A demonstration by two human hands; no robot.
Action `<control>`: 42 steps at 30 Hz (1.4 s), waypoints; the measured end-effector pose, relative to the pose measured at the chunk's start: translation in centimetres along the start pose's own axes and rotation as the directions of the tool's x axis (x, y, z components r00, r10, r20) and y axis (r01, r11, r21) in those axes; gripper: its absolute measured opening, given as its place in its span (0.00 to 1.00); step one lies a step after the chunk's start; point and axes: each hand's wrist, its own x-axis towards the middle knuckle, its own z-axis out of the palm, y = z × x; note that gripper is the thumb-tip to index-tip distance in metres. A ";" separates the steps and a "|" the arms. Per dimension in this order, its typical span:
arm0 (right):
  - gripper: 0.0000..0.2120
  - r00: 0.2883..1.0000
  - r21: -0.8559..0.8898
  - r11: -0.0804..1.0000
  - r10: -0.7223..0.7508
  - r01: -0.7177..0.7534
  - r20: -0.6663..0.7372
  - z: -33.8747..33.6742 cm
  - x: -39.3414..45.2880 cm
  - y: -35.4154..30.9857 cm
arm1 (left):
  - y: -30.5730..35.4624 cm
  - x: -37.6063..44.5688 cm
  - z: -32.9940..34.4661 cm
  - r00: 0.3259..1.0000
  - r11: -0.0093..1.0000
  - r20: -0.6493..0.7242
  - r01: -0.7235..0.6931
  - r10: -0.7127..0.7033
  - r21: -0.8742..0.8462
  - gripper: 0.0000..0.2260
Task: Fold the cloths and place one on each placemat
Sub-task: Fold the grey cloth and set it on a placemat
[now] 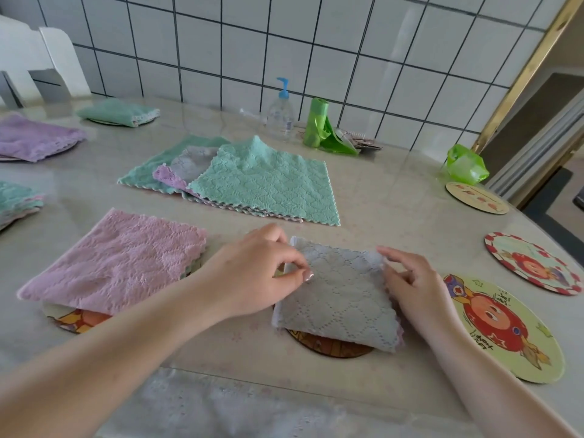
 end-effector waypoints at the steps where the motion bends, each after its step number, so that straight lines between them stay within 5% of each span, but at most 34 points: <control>1: 0.14 1.000 0.034 0.999 0.027 -0.027 -0.007 -0.1 0.0 -0.3 | 0.3 0.3 0.1 0.999 0.999 -0.022 -0.034 0.035 0.023 0.17; 4: 0.20 0.997 -0.099 0.993 -0.063 0.066 0.034 -0.3 -0.3 -1.9 | 1.3 1.5 1.4 0.995 0.988 0.039 -0.091 0.087 0.128 0.24; 9: 0.26 0.925 -0.478 0.840 -0.068 0.256 0.374 1.3 -1.7 -3.2 | 0.8 2.2 3.6 0.978 0.976 0.209 -0.041 -0.004 0.213 0.29; 15: 0.35 0.915 -0.491 0.852 0.035 0.183 0.402 0.6 -2.8 -1.9 | -0.4 1.1 3.6 0.947 0.964 0.309 0.001 -0.086 0.267 0.33; 19: 0.39 0.928 -0.585 0.793 0.068 0.173 0.366 -0.4 -3.2 -2.0 | -0.4 0.5 3.5 0.961 0.962 0.253 0.042 -0.113 0.270 0.34; 25: 0.33 0.929 -0.381 0.908 -0.024 0.174 0.369 -2.4 -4.8 -0.9 | -1.3 -1.6 3.0 0.979 0.990 0.165 0.103 -0.118 0.096 0.40; 31: 0.25 0.912 -0.345 0.909 -0.083 0.235 0.402 -1.6 -3.6 -0.8 | -1.4 -1.1 2.4 0.974 0.996 0.209 0.090 -0.086 -0.013 0.28; 38: 0.39 0.934 -0.410 0.880 -0.096 0.240 0.343 -0.9 -3.8 -0.4 | -1.3 -1.0 3.1 0.996 0.987 0.071 0.069 -0.059 -0.145 0.30; 42: 0.38 0.946 -0.363 0.896 -0.152 0.254 0.286 -0.7 -4.0 -0.2 | -1.2 -1.5 3.4 0.998 0.981 -0.068 0.003 -0.017 -0.193 0.31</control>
